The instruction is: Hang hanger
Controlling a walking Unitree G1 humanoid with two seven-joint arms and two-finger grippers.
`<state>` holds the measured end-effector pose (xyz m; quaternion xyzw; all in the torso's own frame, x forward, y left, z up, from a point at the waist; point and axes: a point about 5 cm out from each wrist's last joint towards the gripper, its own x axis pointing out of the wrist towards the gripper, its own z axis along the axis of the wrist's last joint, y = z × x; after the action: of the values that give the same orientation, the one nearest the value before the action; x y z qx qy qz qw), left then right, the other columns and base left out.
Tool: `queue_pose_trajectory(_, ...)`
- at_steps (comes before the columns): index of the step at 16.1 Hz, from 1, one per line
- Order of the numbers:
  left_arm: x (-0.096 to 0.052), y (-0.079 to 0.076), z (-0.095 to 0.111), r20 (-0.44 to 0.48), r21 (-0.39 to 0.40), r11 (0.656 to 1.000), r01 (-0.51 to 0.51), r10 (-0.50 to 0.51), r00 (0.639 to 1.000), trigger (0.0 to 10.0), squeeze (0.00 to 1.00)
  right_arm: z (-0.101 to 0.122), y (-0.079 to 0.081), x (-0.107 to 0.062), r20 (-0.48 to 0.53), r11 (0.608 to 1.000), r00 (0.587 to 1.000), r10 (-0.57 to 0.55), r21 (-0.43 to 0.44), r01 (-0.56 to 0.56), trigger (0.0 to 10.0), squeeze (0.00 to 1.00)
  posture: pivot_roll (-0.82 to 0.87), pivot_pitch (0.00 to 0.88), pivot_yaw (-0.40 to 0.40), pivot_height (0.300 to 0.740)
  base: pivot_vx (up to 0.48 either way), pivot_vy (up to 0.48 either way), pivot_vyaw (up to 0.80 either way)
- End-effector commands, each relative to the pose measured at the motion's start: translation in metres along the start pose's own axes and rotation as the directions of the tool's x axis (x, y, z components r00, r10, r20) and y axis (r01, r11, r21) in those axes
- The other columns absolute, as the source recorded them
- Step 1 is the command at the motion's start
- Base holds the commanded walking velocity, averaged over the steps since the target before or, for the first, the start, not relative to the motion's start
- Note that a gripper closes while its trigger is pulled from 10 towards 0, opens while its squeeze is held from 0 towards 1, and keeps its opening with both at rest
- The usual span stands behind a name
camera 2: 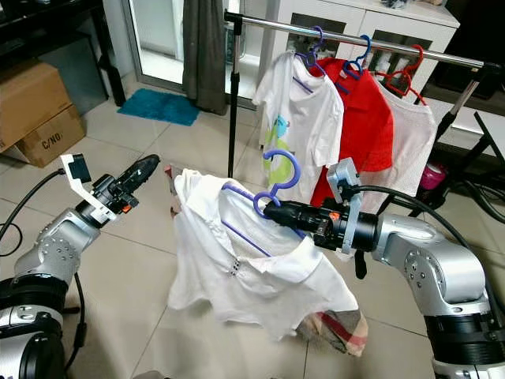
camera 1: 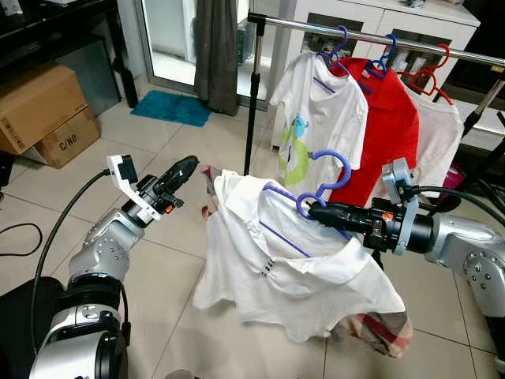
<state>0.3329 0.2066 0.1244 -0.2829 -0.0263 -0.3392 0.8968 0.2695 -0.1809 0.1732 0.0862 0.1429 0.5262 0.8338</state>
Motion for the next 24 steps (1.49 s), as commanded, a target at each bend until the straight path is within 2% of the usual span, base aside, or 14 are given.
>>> queue_pose_trajectory(1, 0.000, 0.001, -0.003, -0.010, 0.001, 1.000, -0.015, 0.015, 1.000, 0.0, 0.00, 0.004, -0.002, -0.003, -0.017, 1.000, 1.000, -0.022, -0.023, 0.022, 10.0, 0.00, -0.16, 0.000, -0.052, 0.740, 0.000, 0.000, 0.00)
queue_pose_trajectory(2, 0.000, 0.001, -0.003, 0.001, -0.008, 1.000, -0.021, 0.021, 1.000, 0.0, 0.00, 0.004, -0.002, -0.003, -0.017, 0.999, 1.000, -0.023, -0.023, 0.022, 10.0, 0.00, -0.16, 0.000, -0.052, 0.740, 0.000, 0.000, 0.00)
queue_pose_trajectory(6, -0.009, 0.007, 0.011, 0.188, -0.133, 0.991, -0.034, 0.059, 0.980, 0.0, 0.00, 0.004, -0.001, -0.004, -0.013, 1.000, 1.000, -0.020, -0.023, 0.020, 10.0, 0.00, -0.16, 0.000, -0.050, 0.740, 0.000, 0.000, 0.00)
queue_pose_trajectory(7, -0.012, 0.007, 0.010, 0.157, -0.109, 0.994, -0.030, 0.047, 0.986, 5.6, 0.00, 0.005, -0.001, -0.004, -0.013, 1.000, 1.000, -0.018, -0.023, 0.017, 10.0, 0.00, -0.16, 0.000, -0.050, 0.740, 0.000, 0.000, 0.00)
queue_pose_trajectory(8, -0.012, 0.006, 0.009, 0.143, -0.103, 0.995, -0.020, 0.034, 0.989, 10.0, 0.00, 0.004, 0.000, -0.004, -0.013, 1.000, 1.000, -0.016, -0.023, 0.016, 10.0, 0.00, -0.16, 0.000, -0.050, 0.740, 0.000, 0.000, 0.00)
queue_pose_trajectory(9, -0.012, 0.006, 0.009, 0.143, -0.103, 0.995, -0.020, 0.034, 0.989, 10.0, 0.00, 0.004, 0.000, -0.004, -0.013, 1.000, 1.000, -0.016, -0.023, 0.016, 10.0, 0.00, -0.16, 0.000, -0.050, 0.740, 0.000, 0.000, 0.00)
queue_pose_trajectory(10, -0.011, 0.002, 0.001, 0.048, 0.035, 0.999, 0.000, -0.002, 0.999, 10.0, 1.00, 0.004, 0.000, -0.003, -0.012, 1.000, 1.000, -0.012, -0.022, 0.012, 10.0, 0.00, -0.16, 0.000, -0.050, 0.740, 0.000, 0.000, 0.00)
queue_pose_trajectory(11, -0.009, -0.001, -0.007, -0.024, 0.164, 0.986, 0.030, -0.026, 0.999, 10.0, 1.00, 0.004, 0.001, -0.001, -0.012, 1.000, 1.000, -0.003, -0.022, 0.003, 10.0, 0.00, -0.16, 0.000, -0.052, 0.740, 0.000, 0.000, 0.00)
queue_pose_trajectory(17, 0.001, -0.007, -0.003, -0.007, 0.219, 0.973, 0.079, -0.080, 0.997, 10.0, 1.00, 0.002, 0.004, -0.001, -0.016, 1.000, 1.000, 0.017, -0.017, -0.017, 10.0, 0.00, -0.16, 0.000, -0.047, 0.740, 0.000, 0.000, 0.00)
queue_pose_trajectory(20, 0.003, -0.003, -0.005, -0.031, 0.255, 0.966, 0.046, -0.039, 0.999, 10.0, 1.00, 0.002, 0.005, 0.000, -0.017, 1.000, 1.000, 0.023, -0.016, -0.023, 10.0, 0.00, -0.16, 0.000, -0.047, 0.740, 0.000, 0.000, 0.00)
queue_pose_trajectory(21, 0.003, -0.001, -0.007, -0.048, 0.256, 0.966, 0.028, -0.016, 0.999, 10.0, 0.32, 0.002, 0.005, 0.001, -0.018, 1.000, 0.999, 0.026, -0.016, -0.027, 10.0, 0.00, -0.16, 0.000, -0.047, 0.740, 0.000, 0.000, 0.00)
queue_pose_trajectory(22, 0.003, 0.001, -0.007, -0.033, 0.239, 0.971, -0.003, 0.011, 0.999, 10.0, 0.00, 0.002, 0.006, 0.001, -0.018, 0.999, 0.999, 0.030, -0.017, -0.031, 10.0, 0.00, -0.16, 0.000, -0.047, 0.740, 0.000, 0.000, 0.00)
queue_pose_trajectory(23, 0.003, 0.002, -0.007, -0.021, 0.228, 0.973, -0.016, 0.021, 1.000, 10.0, 0.00, 0.003, 0.006, 0.001, -0.018, 0.999, 0.999, 0.032, -0.018, -0.032, 10.0, 0.00, -0.16, 0.000, -0.047, 0.740, 0.000, 0.000, 0.00)
queue_pose_trajectory(24, 0.004, 0.003, -0.008, -0.029, 0.218, 0.976, -0.016, 0.023, 0.999, 6.1, 0.00, 0.003, 0.006, 0.001, -0.018, 0.999, 0.999, 0.034, -0.019, -0.034, 10.0, 0.00, -0.16, 0.000, -0.047, 0.740, 0.000, 0.000, 0.00)
